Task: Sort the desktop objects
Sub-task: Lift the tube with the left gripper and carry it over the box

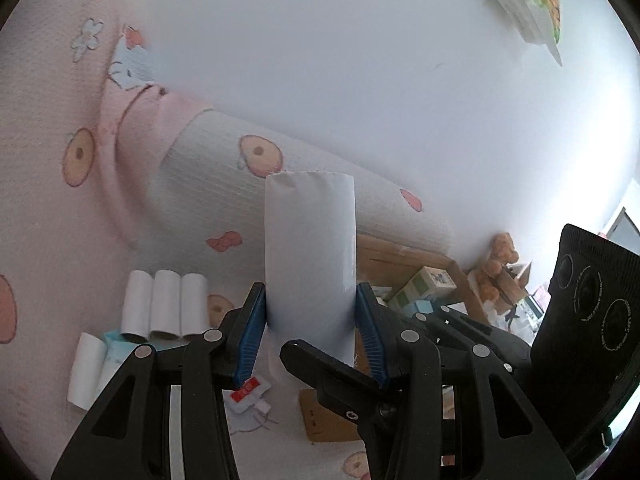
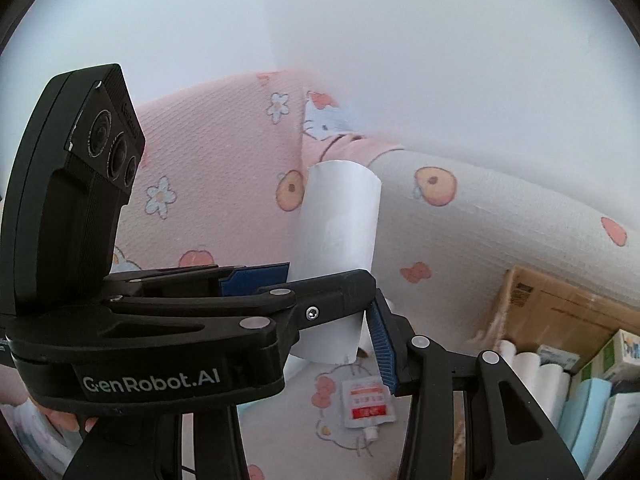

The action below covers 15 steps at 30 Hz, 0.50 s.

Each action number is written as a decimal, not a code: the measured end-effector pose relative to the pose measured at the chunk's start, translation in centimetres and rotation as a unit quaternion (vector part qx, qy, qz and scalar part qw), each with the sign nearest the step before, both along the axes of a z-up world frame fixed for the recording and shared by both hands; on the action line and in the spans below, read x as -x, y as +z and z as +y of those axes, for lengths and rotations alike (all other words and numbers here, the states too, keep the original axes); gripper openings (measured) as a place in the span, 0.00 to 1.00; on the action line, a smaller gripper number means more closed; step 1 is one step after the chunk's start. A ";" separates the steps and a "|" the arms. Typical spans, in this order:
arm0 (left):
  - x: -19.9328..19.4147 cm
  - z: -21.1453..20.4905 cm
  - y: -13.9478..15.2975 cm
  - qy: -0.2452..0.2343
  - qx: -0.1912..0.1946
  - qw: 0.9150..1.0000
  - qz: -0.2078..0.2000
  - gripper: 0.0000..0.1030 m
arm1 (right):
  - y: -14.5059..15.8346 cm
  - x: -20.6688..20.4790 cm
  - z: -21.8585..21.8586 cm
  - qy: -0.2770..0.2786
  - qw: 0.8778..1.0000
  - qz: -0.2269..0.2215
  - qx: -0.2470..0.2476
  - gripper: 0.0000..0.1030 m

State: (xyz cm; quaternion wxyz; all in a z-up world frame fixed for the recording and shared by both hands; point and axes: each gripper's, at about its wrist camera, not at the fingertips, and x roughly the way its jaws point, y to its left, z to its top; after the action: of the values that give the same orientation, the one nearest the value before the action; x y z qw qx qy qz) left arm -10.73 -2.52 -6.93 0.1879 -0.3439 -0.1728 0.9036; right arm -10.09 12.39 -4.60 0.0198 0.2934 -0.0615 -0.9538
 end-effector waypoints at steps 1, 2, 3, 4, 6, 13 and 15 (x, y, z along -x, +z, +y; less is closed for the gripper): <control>0.3 0.3 0.0 -0.002 -0.004 1.000 0.001 0.47 | 0.2 -0.2 0.3 -0.004 1.000 -0.001 0.003 0.40; 0.5 0.7 0.2 -0.010 -0.003 1.000 0.004 0.47 | 0.5 -0.5 0.6 -0.014 1.000 0.003 0.000 0.40; 0.8 1.1 0.6 -0.017 -0.001 1.000 0.006 0.47 | 0.7 -0.7 0.8 -0.021 1.000 0.005 -0.008 0.40; 1.0 1.5 0.9 -0.024 -0.002 1.000 0.008 0.47 | 0.7 -0.7 1.1 -0.022 1.000 0.007 -0.013 0.40; 1.5 2.6 1.5 -0.040 0.001 0.999 0.011 0.47 | 1.3 -1.2 1.9 -0.026 0.999 0.014 -0.018 0.40; 3.5 7.8 1.8 -0.084 0.040 0.996 -0.003 0.47 | 1.4 -2.9 6.3 -0.059 0.998 0.004 0.013 0.40; 3.8 9.3 1.5 -0.099 0.057 0.993 -0.007 0.47 | 1.0 -3.4 7.6 -0.064 0.998 -0.004 0.025 0.40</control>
State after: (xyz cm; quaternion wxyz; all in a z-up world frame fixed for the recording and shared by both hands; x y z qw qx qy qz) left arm -14.55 6.82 -5.44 0.2556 -0.3755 -0.0870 0.8866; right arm -6.69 19.96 -3.57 -0.0342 0.2918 -0.1038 -0.9502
